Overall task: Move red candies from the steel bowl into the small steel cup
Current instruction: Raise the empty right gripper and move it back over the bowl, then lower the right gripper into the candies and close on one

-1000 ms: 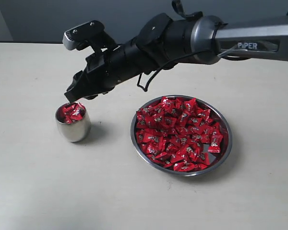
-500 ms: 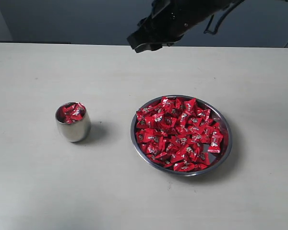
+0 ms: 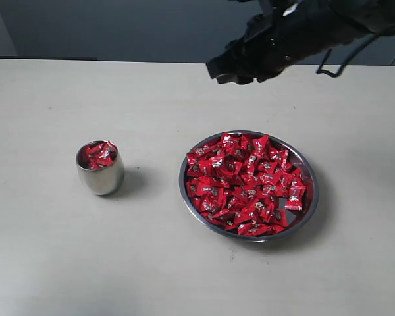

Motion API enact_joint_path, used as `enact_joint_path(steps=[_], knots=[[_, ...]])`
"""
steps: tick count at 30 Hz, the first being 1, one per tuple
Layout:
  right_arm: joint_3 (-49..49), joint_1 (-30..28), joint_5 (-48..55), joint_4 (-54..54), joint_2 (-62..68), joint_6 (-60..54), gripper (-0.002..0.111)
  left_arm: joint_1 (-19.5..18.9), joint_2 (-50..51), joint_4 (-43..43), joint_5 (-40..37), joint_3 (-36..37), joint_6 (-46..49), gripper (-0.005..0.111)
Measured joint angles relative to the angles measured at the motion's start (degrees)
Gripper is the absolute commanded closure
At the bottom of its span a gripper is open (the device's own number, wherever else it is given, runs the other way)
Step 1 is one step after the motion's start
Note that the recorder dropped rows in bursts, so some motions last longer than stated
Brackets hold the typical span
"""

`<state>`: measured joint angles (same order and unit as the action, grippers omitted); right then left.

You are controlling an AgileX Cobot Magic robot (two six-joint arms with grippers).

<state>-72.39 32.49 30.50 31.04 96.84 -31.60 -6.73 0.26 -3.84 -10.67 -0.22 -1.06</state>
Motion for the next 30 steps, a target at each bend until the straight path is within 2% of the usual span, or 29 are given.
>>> enact_joint_path(steps=[2, 4, 12, 30], knots=[[6.15, -4.49, -1.35, 1.50, -3.31, -0.29, 0.076, 0.00, 0.00, 0.00, 0.00, 0.00, 0.00, 0.106], [11.24, -6.35, -2.73, 2.01, -6.24, -1.32, 0.076, 0.00, 0.00, 0.00, 0.00, 0.00, 0.00, 0.106], [23.78, -6.86, -8.65, 6.58, -11.07, -4.14, 0.076, 0.00, 0.00, 0.00, 0.00, 0.00, 0.00, 0.106], [26.84, -6.90, -9.64, 7.42, -11.07, -4.40, 0.076, 0.00, 0.00, 0.00, 0.00, 0.00, 0.00, 0.106]])
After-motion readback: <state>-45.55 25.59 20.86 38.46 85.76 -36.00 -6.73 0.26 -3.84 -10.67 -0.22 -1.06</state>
